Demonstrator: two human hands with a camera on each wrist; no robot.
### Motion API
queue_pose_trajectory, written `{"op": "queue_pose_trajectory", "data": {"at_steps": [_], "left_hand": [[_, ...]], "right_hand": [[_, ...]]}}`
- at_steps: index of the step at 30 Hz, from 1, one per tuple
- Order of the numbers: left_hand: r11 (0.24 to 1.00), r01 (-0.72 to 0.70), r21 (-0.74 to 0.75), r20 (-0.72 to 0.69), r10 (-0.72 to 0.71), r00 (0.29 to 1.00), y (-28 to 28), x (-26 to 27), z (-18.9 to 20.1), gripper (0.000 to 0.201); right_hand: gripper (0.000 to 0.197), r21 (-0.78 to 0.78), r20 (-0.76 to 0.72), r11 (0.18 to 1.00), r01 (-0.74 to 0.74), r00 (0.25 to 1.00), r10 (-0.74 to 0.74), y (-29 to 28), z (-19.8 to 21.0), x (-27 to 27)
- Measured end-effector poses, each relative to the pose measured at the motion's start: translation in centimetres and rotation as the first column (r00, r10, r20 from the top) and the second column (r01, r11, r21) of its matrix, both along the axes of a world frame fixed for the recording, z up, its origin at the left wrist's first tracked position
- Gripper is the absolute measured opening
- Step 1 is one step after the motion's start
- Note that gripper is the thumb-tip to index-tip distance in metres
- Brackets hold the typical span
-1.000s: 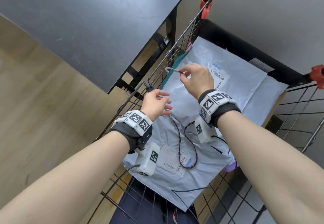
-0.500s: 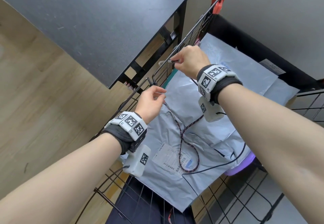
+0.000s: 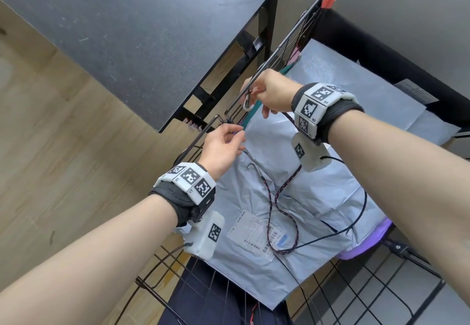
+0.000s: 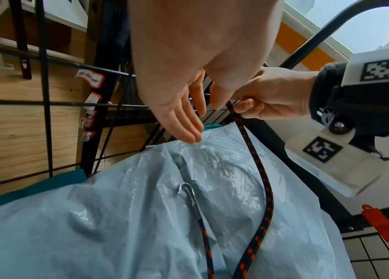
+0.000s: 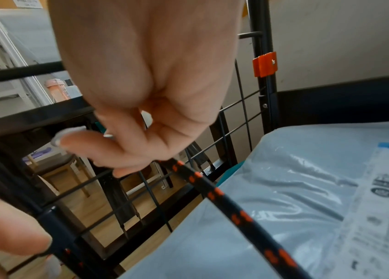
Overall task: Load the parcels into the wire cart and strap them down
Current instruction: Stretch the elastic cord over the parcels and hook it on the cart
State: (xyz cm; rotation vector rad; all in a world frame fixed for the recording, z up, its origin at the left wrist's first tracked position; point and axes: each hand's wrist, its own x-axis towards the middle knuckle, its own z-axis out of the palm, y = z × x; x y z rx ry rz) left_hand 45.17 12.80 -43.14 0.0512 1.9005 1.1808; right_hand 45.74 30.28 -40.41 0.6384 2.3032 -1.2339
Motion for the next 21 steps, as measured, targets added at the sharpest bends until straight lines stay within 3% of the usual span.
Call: {"op": "queue_pose_trajectory", "data": {"at_steps": [9,14,17,21], "left_hand": [[0.999,-0.018,0.048,0.268,0.005,0.963,2.2,-0.8,1.3,0.046],[0.961,-0.250,0.114,0.443,0.176,0.879,3.5,-0.1,1.5,0.028],[0.955,-0.280,0.100,0.379,0.224,0.898,4.1,0.3,1.2,0.021],[0.983,-0.178,0.045,0.263,0.160,0.951,3.6,0.2,0.9,0.022]], "right_hand": [[0.023,-0.154,0.064,0.987,-0.040,0.997,0.050,0.3,0.2,0.1],[0.024,-0.137,0.056,0.989,-0.053,0.997,0.061,0.4,-0.1,-0.1],[0.027,-0.132,0.017,0.990,-0.040,0.999,0.043,0.4,-0.2,0.0],[0.039,-0.025,0.001,1.000,0.000,1.000,0.000,0.7,-0.4,1.0]]}}
